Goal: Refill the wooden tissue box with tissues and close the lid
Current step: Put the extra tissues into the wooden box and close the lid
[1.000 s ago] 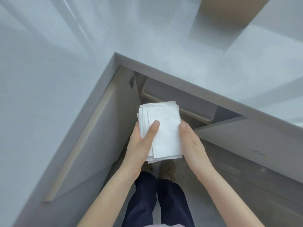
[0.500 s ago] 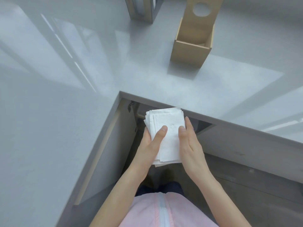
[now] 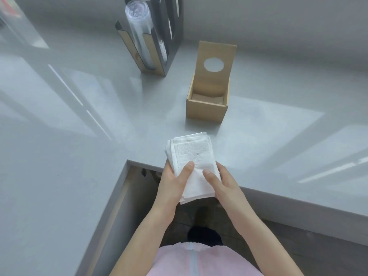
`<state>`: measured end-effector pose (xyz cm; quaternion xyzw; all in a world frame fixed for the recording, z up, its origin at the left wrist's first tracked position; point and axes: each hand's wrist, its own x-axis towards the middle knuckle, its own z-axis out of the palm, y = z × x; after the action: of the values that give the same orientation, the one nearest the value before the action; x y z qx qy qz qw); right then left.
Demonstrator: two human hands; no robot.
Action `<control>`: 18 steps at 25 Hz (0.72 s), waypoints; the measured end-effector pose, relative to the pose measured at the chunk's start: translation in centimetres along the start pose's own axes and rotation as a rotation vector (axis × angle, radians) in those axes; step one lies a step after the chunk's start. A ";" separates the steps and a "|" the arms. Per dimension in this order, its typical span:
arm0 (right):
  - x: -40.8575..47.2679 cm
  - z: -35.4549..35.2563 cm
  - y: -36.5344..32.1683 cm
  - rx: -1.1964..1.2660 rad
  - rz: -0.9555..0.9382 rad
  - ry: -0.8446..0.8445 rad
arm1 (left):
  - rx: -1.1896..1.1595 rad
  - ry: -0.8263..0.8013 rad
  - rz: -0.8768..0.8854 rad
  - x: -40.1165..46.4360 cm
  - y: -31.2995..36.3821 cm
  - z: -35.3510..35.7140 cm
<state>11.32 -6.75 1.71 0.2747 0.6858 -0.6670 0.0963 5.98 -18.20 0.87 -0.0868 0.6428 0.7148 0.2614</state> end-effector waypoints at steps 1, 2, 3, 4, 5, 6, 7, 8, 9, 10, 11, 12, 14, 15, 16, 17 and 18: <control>0.8 -0.5 -0.3 0.038 0.012 -0.031 | -0.008 0.003 0.005 0.9 0.7 0.5; 1.7 -1.1 -0.6 0.070 0.021 -0.053 | -0.022 0.001 0.010 1.8 1.3 1.0; 2.4 -1.6 -1.0 0.098 0.032 -0.063 | -0.039 -0.002 0.011 2.6 1.8 1.4; 3.3 -2.2 -1.6 0.115 0.035 -0.069 | -0.053 -0.008 0.017 3.6 2.4 1.9; 4.1 -2.8 -2.1 0.120 0.031 -0.068 | -0.063 -0.022 0.026 4.4 3.0 2.3; 4.8 -3.5 -2.6 0.110 0.019 -0.061 | -0.072 -0.044 0.035 5.2 3.5 2.6; 5.6 -4.3 -3.2 0.084 0.006 -0.051 | -0.082 -0.069 0.044 6.1 4.0 3.0; 6.3 -5.1 -3.6 0.046 -0.003 -0.038 | -0.096 -0.091 0.053 6.8 4.4 3.1; 7.0 -6.0 -4.0 -0.001 -0.005 -0.031 | -0.108 -0.099 0.063 7.6 4.9 3.4; 7.5 -6.8 -4.3 -0.042 -0.004 -0.031 | -0.114 -0.091 0.070 8.3 5.3 3.5; 8.0 -7.6 -4.5 -0.069 -0.002 -0.038 | -0.113 -0.073 0.070 8.9 5.6 3.7; 8.6 -8.3 -4.8 -0.085 -0.003 -0.049 | -0.102 -0.052 0.067 9.5 5.9 3.9; 9.6 -9.2 -5.3 -0.094 -0.010 -0.059 | -0.042 -0.029 0.070 10.5 6.5 4.2; 10.1 -9.6 -5.5 -0.094 -0.014 -0.056 | -0.011 -0.029 0.073 10.9 6.7 4.3; 10.5 -9.8 -5.8 -0.091 -0.018 -0.048 | 0.017 -0.034 0.073 11.3 6.9 4.4; 10.9 -9.9 -6.1 -0.091 -0.023 -0.038 | 0.046 -0.041 0.071 11.6 7.1 4.5; 11.2 -10.0 -6.4 -0.092 -0.034 -0.031 | 0.082 -0.046 0.072 12.0 7.4 4.6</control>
<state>1.11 5.99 2.58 0.2480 0.7188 -0.6404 0.1081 -6.79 -10.91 2.54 -0.0364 0.6682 0.6985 0.2536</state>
